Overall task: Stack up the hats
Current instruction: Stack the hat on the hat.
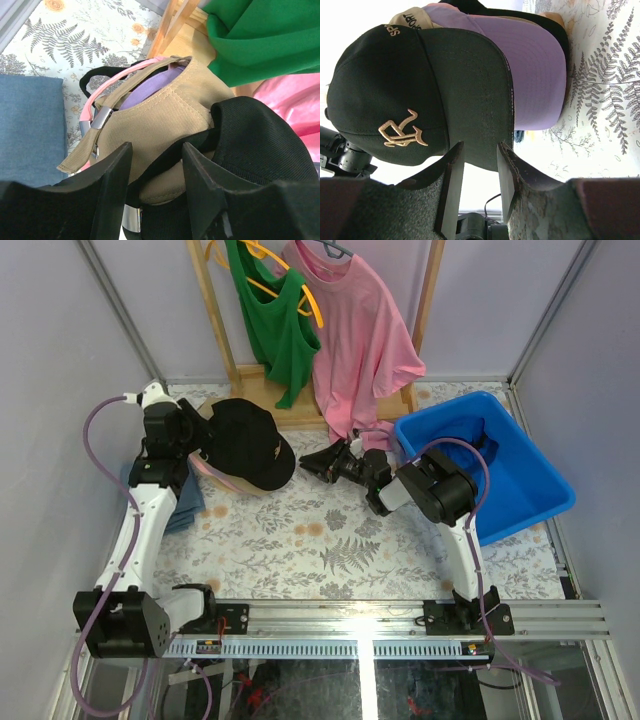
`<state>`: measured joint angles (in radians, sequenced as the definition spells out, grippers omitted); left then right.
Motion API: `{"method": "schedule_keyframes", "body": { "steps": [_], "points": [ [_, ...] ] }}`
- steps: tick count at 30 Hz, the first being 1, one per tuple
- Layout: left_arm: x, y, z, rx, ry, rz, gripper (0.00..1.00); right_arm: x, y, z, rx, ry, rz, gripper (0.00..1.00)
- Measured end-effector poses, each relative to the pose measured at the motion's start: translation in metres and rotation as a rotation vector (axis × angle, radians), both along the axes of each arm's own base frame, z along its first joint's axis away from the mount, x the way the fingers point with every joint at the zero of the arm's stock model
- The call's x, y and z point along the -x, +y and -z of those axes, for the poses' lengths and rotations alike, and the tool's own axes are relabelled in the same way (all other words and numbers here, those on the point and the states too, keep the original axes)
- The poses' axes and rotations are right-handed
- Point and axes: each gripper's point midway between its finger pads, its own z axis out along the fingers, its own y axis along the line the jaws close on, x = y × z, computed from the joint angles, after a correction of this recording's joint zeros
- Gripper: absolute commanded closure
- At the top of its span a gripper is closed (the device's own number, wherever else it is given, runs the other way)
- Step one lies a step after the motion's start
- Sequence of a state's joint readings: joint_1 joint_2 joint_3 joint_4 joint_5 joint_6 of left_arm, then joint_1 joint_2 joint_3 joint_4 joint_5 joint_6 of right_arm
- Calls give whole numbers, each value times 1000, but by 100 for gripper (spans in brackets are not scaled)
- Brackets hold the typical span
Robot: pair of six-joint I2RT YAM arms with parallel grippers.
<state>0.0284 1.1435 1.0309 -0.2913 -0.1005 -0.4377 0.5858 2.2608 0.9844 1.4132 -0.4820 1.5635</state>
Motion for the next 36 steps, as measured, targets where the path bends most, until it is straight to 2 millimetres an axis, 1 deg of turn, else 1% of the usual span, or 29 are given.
{"method": "schedule_keyframes", "body": {
  "steps": [3, 13, 15, 27, 31, 33, 36],
  "points": [
    [0, 3, 0, -11, 2, -19, 60, -1, -1, -3, -9, -8, 1, 60],
    [2, 8, -1, -26, 9, -47, 76, 0, -1, -5, -17, -8, -2, 60],
    [2, 8, -2, -25, 10, -47, 78, 0, -1, -5, -17, -7, -2, 60],
    [-2, 4, 6, -18, 49, -29, 79, -1, -2, -5, -18, -4, -2, 60],
    [-2, 4, 6, -17, 51, -25, 90, -1, -2, -4, -18, -4, -2, 60],
    [-4, 4, 5, -18, 51, -23, 99, 0, -2, -4, -18, -4, -3, 60],
    [-5, 3, 5, -17, 52, -19, 100, -1, -2, -4, -18, -3, -2, 60]
  ]
}}
